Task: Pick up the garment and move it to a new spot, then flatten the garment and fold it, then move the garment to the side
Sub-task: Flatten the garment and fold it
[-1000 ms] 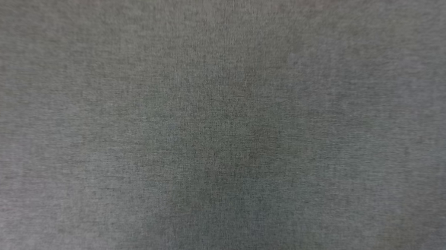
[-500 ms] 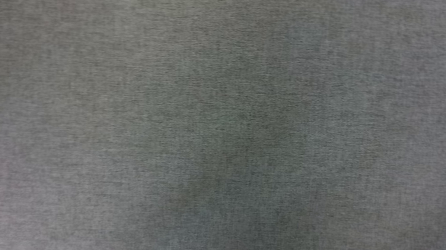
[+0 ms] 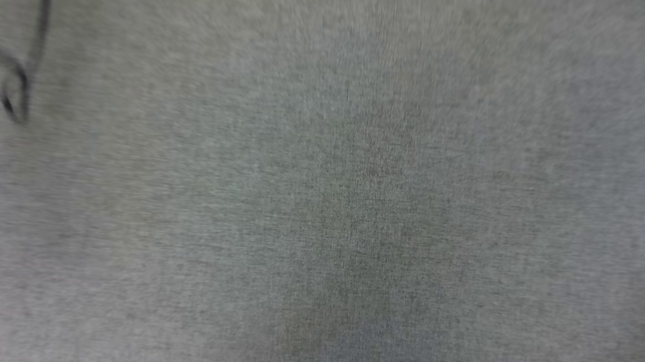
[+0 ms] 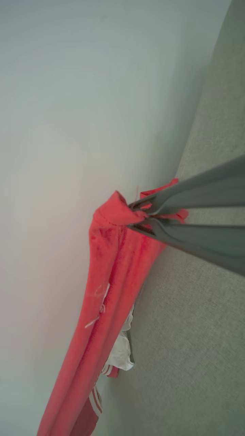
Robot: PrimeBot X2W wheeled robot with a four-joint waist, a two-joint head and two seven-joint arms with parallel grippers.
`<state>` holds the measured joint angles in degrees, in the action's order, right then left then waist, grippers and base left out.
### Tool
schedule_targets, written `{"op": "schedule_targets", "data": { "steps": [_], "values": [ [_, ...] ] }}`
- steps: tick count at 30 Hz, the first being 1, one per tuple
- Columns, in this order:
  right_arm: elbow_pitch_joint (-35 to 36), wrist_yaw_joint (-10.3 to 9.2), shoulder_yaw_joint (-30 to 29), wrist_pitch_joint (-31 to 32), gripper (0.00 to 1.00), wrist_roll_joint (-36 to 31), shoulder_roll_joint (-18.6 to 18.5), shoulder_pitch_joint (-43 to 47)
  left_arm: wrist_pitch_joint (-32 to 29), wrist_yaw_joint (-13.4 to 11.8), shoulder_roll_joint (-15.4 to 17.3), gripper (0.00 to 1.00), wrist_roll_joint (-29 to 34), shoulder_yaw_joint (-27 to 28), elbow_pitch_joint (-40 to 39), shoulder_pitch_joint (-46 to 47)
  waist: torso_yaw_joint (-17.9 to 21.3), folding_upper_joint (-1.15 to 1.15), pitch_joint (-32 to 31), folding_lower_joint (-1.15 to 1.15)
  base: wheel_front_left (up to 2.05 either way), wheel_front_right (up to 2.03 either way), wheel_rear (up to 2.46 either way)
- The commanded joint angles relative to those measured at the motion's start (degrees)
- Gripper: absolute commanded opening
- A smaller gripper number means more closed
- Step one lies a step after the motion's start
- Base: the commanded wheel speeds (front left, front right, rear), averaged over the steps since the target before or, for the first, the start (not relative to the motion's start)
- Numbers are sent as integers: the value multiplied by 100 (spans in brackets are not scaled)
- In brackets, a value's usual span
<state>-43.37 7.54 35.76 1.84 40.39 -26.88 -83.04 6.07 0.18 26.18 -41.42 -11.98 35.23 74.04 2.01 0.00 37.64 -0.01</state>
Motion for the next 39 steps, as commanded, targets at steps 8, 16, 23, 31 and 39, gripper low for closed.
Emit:
{"op": "schedule_targets", "data": {
  "steps": [8, 16, 23, 31, 39],
  "values": [
    [148, -12, 69, -205, 0, 714, -240, 2366, 323, -198, -28, 0, -551, 376, -687, -3036, -126, 0, -1534, 1, 0, 0, 0],
    [624, -18, 2, -182, 0, 876, -482, 4269, 48, -888, 78, 0, -655, 438, -1981, -5673, -71, 0, -2515, 1, 0, 0, 0],
    [1255, -29, -506, -135, 0, 583, -640, 5870, -266, -1656, 114, 0, -805, 598, -3367, -7729, -36, 0, -3027, 1, 0, 0, 0],
    [2392, -40, -2083, 331, 0, 18, -223, 8041, -653, -2380, 151, 0, -909, 719, -4720, -9362, -91, 0, -3309, 1, 0, 0, 0],
    [3710, -36, -3334, 1416, 0, -959, 592, 8901, -975, -2379, 362, 0, -810, 531, -5225, -9273, -58, 0, -3337, 1, 0, 0, 0]
  ]
}}
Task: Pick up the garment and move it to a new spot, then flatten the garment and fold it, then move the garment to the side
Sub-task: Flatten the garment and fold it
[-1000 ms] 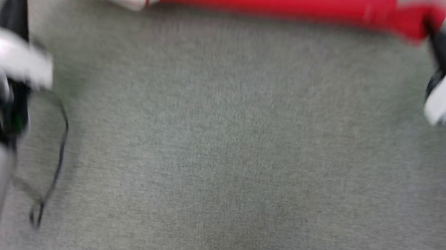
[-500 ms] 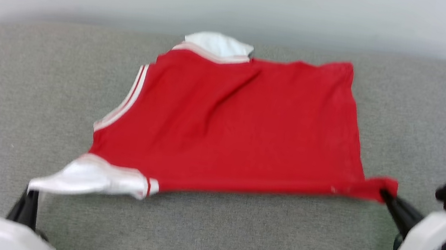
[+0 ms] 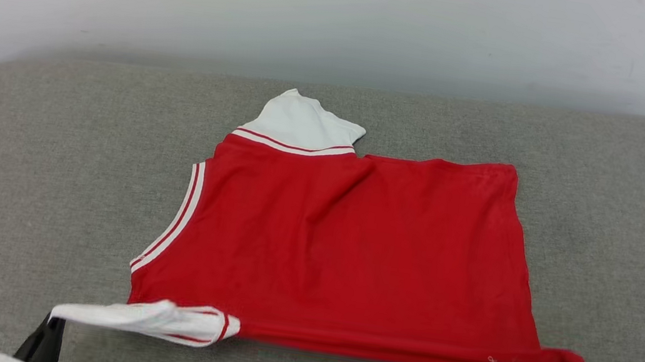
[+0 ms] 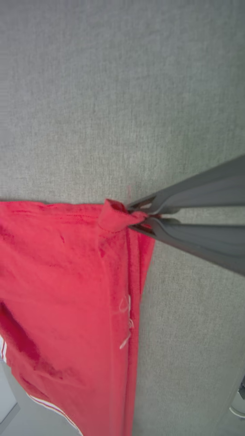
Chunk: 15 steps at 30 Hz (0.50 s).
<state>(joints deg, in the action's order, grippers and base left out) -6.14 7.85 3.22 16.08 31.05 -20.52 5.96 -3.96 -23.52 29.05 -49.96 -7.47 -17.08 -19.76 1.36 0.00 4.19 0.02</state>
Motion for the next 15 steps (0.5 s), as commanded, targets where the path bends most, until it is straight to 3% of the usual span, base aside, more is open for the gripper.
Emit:
{"op": "schedule_targets", "data": {
  "steps": [1, 6, 15],
  "values": [
    [117, -63, -154, 149, 0, -143, 59, -30, -35, 27, 107, 0, 56, 15, 28, 247, 20, 0, 26, -2, 0, 0, 0],
    [391, -42, -174, 670, 0, -495, 378, -543, -282, 325, 162, 0, 108, -282, 398, 1120, 95, 0, 215, -2, 0, 0, 0],
    [-210, -41, 220, 818, 0, -621, 314, -1821, -344, 851, -2, 0, 188, -610, 1300, 2709, 100, 0, 872, -2, 0, 0, 0]
  ]
}}
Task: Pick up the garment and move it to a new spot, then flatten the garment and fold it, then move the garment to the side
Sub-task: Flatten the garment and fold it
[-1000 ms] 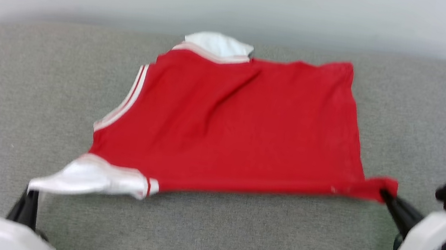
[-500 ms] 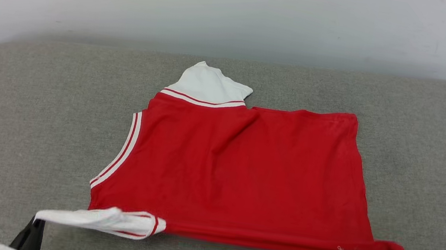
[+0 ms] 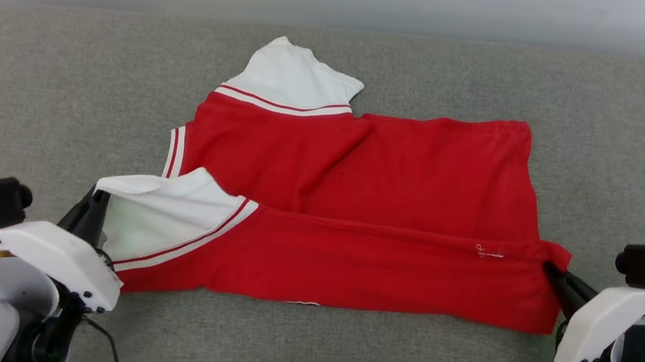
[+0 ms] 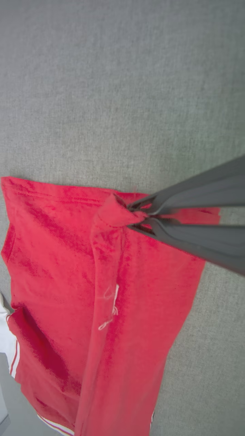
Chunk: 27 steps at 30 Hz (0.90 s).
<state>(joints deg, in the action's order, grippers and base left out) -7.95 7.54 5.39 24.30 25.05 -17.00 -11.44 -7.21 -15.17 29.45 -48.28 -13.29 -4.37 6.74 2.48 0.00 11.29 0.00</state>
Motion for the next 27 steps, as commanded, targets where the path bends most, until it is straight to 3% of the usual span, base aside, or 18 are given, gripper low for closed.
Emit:
{"op": "schedule_targets", "data": {
  "steps": [1, 11, 12, 13, 14, 15, 16, 17, 21, 27],
  "values": [
    [-132, -11, 47, -16, 0, -9, -51, -187, -33, 62, -66, 0, 16, -67, 144, 174, -16, 0, 229, 0, 0, 0, 0],
    [-1268, -11, 536, -433, 0, 131, -23, -1036, -134, 459, -321, 0, -128, -331, 1276, 799, 54, 0, 591, 0, 0, 0, 0],
    [-1416, -11, 575, -486, 5, 156, -16, -1087, -158, 516, -342, 0, -139, -379, 1351, 836, 48, 0, 589, 0, 0, 0, 0],
    [-1549, -11, 609, -543, 45, 188, -1, -1117, -188, 579, -373, 0, -151, -424, 1440, 878, 36, 0, 575, 0, 0, 0, 0],
    [-1668, -11, 650, -594, 100, 224, 10, -1135, -180, 627, -397, 0, -167, -443, 1516, 912, 23, 0, 552, 0, 0, 0, 0],
    [-1761, -11, 708, -665, 100, 248, 2, -1153, -166, 662, -415, 29, -179, -463, 1588, 938, 11, 0, 522, 0, 0, 0, 0],
    [-1822, -11, 754, -788, 100, 273, -8, -1169, -169, 698, -438, 75, -189, -481, 1678, 964, 1, 0, 469, 0, 0, 0, 0],
    [-1852, -11, 789, -914, 100, 295, -20, -1174, -137, 721, -452, 100, -188, -483, 1720, 1001, -8, 0, 416, 0, 0, 0, 0],
    [-1736, -10, 833, -1671, 100, 364, -91, -1056, 110, 811, -457, 100, -138, -421, 1792, 1034, -51, 0, 134, 0, 0, 0, 0],
    [-1262, -10, 612, -2581, 100, 138, -179, -602, 146, 733, -194, 100, -97, -314, 1490, 800, -38, 0, -373, 0, 0, 0, 0]
  ]
}}
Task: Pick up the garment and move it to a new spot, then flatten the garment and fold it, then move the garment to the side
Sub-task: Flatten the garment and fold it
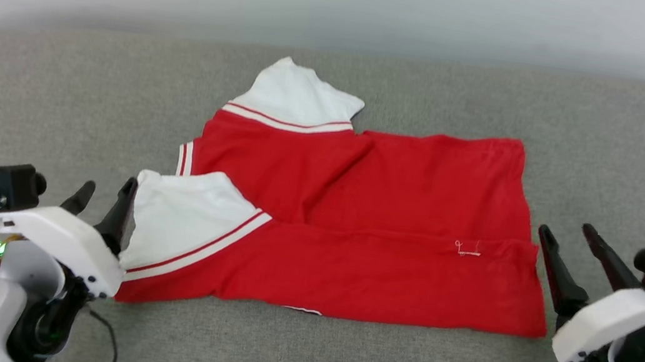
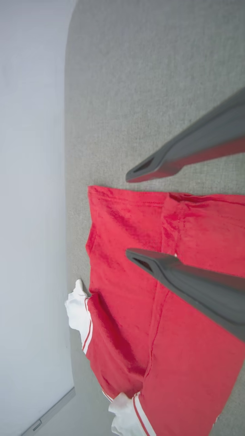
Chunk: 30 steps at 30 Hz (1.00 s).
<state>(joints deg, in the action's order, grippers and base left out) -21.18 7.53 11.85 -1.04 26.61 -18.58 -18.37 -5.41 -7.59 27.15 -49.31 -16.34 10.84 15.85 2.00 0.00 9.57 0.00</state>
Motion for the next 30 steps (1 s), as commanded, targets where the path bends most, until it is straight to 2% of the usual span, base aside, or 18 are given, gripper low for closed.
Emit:
{"op": "schedule_targets", "data": {
  "steps": [1, 7, 14, 18, 22, 27, 28, 29, 30],
  "values": [
    [170, -9, -115, -121, 100, -84, -5, 196, -130, -44, 120, 100, -2, -5, -119, -160, 22, 0, -274, 0, 0, 0, 0],
    [1007, -9, -587, -93, 100, -509, 152, 885, -1104, -2, 777, 100, -135, -128, -552, -404, 133, 0, -503, 0, 0, 0, 0],
    [1990, -8, -884, 242, 100, -844, 545, 1429, -2482, 52, 1238, 100, -560, -356, -463, -465, 420, 0, -367, 0, 0, 0, 0],
    [2219, -8, -883, 385, 100, -902, 742, 1537, -2970, 20, 1318, 100, -807, -403, -207, -429, 625, 0, -199, 0, 0, 0, 0],
    [2241, -8, -883, 465, 100, -910, 851, 1527, -3282, 62, 1231, 100, -1016, -459, 107, -389, 791, 0, -29, 0, 0, 0, 0],
    [2194, -8, -963, 490, 100, -843, 878, 1461, -3520, 108, 955, 100, -1158, -647, 515, -342, 874, 0, 111, 0, 0, 0, 0],
    [2184, -7, -981, 509, 100, -811, 866, 1453, -3559, 139, 891, 62, -1176, -695, 600, -348, 885, 0, 126, 0, 0, 0, 0],
    [2193, -8, -999, 534, 100, -781, 836, 1435, -3597, 174, 825, 38, -1227, -737, 681, -355, 890, 0, 137, 0, 0, 0, 0],
    [2176, -8, -1042, 586, 100, -734, 814, 1430, -3616, 214, 758, 0, -1234, -777, 736, -367, 888, 0, 144, 0, 0, 0, 0]
  ]
}}
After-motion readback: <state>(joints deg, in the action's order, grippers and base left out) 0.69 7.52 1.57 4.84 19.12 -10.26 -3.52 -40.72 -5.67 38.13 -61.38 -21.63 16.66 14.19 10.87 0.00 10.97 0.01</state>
